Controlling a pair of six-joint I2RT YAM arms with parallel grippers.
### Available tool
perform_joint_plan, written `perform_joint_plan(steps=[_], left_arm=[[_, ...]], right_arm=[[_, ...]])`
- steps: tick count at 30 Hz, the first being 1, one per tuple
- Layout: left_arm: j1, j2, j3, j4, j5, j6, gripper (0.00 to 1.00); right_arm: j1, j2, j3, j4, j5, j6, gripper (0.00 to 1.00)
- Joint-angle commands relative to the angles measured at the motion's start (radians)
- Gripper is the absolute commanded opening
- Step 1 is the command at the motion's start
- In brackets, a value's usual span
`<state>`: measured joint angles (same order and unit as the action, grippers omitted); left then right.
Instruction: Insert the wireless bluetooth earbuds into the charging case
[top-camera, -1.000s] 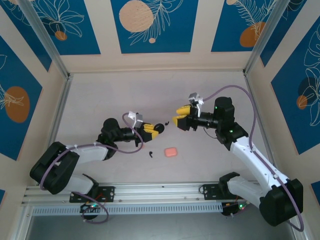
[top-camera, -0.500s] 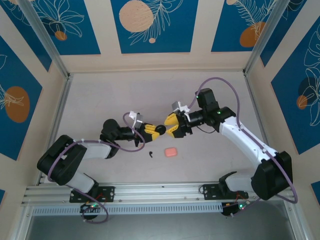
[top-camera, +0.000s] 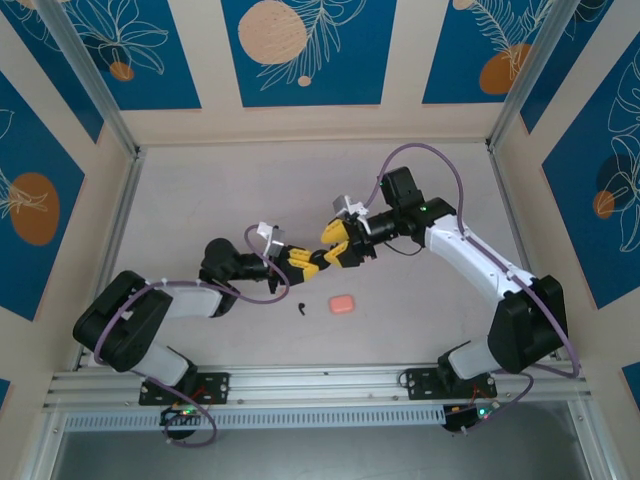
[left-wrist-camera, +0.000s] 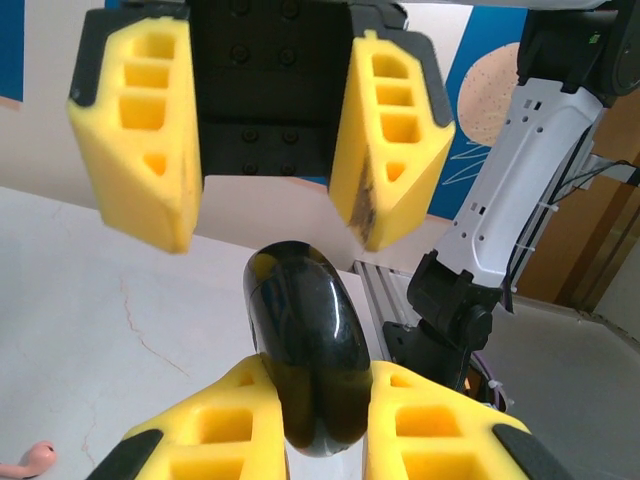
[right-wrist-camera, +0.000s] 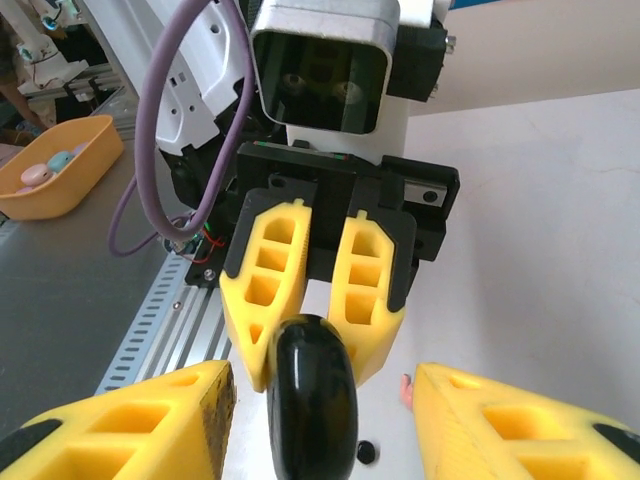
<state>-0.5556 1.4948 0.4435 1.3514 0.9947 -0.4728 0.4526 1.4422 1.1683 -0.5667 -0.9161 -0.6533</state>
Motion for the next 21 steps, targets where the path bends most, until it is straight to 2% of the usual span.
perform_joint_plan(steps=[1, 5, 10, 12, 16, 21], left_arm=[[0.008, -0.028, 0.018, 0.055, 0.022, 0.000, 0.11], [0.008, -0.034, 0.020, 0.054, 0.018, -0.003, 0.11], [0.010, -0.033, 0.019, 0.054, 0.014, -0.010, 0.11], [0.010, -0.034, 0.020, 0.054, 0.014, -0.015, 0.11], [0.011, -0.036, 0.021, 0.053, 0.010, -0.019, 0.11], [0.023, -0.045, 0.024, -0.048, -0.039, 0.005, 0.27]], right_arm=[[0.008, 0.026, 0.034, -0.083, -0.010, -0.054, 0.48], [0.011, 0.048, 0.048, -0.107, -0.031, -0.066, 0.41], [0.017, 0.069, 0.070, -0.143, -0.043, -0.085, 0.28], [0.018, 0.075, 0.076, -0.153, -0.050, -0.091, 0.19], [0.020, 0.079, 0.090, -0.183, -0.053, -0.106, 0.11], [0.015, 0.029, 0.059, -0.139, 0.032, -0.073, 0.09]])
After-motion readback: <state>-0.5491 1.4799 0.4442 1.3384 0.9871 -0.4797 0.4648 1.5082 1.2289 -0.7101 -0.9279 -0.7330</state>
